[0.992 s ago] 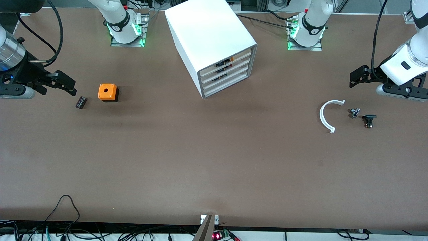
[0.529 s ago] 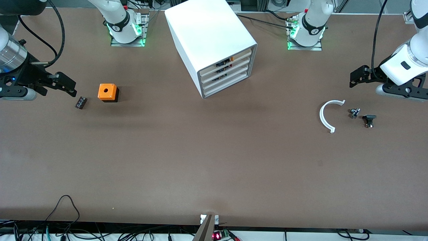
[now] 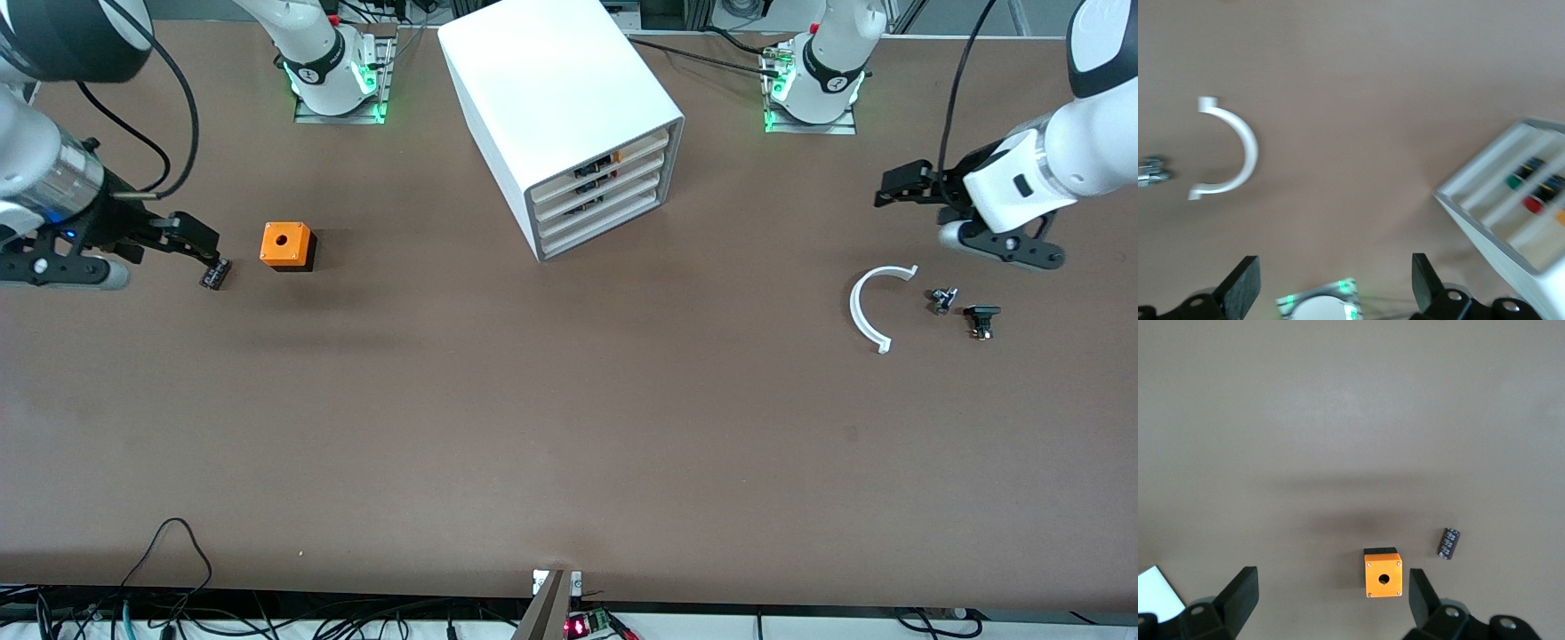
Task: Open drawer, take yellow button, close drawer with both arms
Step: 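Reach the left gripper to the drawer handle while the right gripper moves inward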
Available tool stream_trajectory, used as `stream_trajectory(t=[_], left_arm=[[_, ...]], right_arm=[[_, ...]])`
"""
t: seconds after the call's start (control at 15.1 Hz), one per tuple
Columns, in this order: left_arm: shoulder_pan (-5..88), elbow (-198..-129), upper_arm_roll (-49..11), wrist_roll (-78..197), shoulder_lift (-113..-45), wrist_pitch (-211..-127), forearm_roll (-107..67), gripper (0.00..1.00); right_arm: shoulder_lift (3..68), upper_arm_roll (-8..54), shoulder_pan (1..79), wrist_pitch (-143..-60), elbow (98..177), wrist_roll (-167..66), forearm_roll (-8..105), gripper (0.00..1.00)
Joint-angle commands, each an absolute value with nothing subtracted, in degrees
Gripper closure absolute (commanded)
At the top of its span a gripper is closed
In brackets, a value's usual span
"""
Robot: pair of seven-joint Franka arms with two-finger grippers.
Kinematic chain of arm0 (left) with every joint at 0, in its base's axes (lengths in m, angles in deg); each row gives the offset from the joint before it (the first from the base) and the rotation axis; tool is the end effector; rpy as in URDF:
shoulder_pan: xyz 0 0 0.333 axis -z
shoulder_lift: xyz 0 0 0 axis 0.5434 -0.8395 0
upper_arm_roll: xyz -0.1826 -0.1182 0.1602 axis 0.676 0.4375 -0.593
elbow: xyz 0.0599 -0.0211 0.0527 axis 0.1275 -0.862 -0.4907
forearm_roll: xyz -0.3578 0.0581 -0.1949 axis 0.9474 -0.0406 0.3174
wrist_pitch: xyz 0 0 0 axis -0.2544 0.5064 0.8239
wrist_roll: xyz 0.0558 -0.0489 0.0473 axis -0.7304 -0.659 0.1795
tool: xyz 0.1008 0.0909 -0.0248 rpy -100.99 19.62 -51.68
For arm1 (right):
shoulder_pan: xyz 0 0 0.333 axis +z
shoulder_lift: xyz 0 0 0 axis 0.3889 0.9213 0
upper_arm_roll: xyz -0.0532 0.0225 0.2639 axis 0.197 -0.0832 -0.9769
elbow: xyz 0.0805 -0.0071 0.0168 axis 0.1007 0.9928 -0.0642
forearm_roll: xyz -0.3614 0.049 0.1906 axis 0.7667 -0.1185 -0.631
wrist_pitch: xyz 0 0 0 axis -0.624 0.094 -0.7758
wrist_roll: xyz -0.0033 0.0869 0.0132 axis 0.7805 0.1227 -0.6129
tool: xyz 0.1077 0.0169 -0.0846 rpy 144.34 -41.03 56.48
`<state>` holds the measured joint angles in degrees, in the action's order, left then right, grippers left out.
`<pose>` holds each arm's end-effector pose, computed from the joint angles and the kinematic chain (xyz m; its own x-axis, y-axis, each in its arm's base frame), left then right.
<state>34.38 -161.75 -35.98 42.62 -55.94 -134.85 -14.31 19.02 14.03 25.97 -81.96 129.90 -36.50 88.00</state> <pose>0.5453 -0.0668 0.4590 0.9342 -0.2592 -0.2451 -0.1801 -0.9357 0.3033 0.6045 0.0620 0.4799 0.9991 -0.0342 -0.0235 -0.0332 -0.9986 0.0422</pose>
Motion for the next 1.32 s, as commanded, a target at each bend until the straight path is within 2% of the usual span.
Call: stream_trajectory(t=[0.0,0.26,0.66,0.86,1.06,1.26], left_arm=[[33.27,-161.28,-36.14,31.67,-59.33,-129.19,-3.8,0.0],[32.91,-165.75,-36.14,20.06,-63.46,-128.56,10.95,0.0],[34.84,-180.77,-35.53,11.26,-66.63,-132.76,30.14,0.03],[35.29,-188.33,-30.8,3.98,-66.73,-139.87,35.42,0.13],[35.29,-191.43,-26.39,-3.94,-69.87,-143.32,39.21,0.36],[35.29,-193.53,-24.28,-7.82,-72.34,-143.32,42.81,0.41]], right_arm=[[19.12,13.7,26.66,-81.36,130.92,-36.45,88.73,0.0],[19.47,13.7,26.75,-81.36,131.88,-36.1,88.73,0.0],[21.13,13.7,27.98,-80.21,131.53,-35.31,88.73,0.0],[22.28,13.7,29.03,-80.83,131.27,-31.37,88.64,0.0],[23.59,13.7,30.26,-81.0,130.66,-27.85,88.38,0.0],[25.61,13.7,32.46,-80.92,129.07,-22.93,87.85,0.0]])
